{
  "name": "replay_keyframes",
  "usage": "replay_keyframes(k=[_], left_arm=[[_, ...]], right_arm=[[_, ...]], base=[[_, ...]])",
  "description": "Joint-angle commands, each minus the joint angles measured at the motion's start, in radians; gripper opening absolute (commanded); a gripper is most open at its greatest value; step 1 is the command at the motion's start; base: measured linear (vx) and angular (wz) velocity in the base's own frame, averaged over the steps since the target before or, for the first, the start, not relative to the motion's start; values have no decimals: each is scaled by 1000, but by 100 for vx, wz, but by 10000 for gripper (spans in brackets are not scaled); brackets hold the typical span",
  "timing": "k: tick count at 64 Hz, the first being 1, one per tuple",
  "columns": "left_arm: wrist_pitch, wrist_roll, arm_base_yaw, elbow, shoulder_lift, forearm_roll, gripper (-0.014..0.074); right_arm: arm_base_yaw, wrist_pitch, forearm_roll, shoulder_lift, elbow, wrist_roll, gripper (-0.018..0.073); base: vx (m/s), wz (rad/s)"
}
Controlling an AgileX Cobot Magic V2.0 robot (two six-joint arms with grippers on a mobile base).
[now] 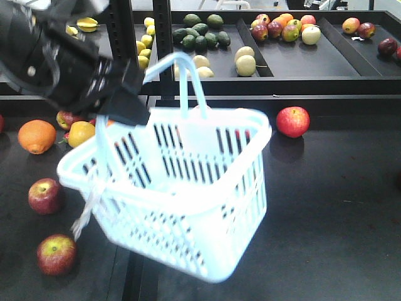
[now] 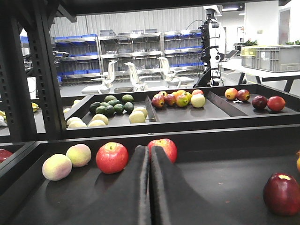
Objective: Pick three apples into basket with both arms
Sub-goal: 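Hold the basket raised in the left gripper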
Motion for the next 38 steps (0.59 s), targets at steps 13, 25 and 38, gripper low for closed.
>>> replay_keyframes(k=[13,25,38], left_arm=[[-29,-10,-7,22,-57,-49,-8],[-29,-10,-7,22,-57,-49,-8],[-29,-10,-7,22,-57,-49,-8]], right_arm=[[-5,-81,-9,-11,14,-6,-4],[-5,-81,-9,-11,14,-6,-4],[-5,-81,-9,-11,14,-6,-4]], base=[[0,0],[0,0],[0,0]])
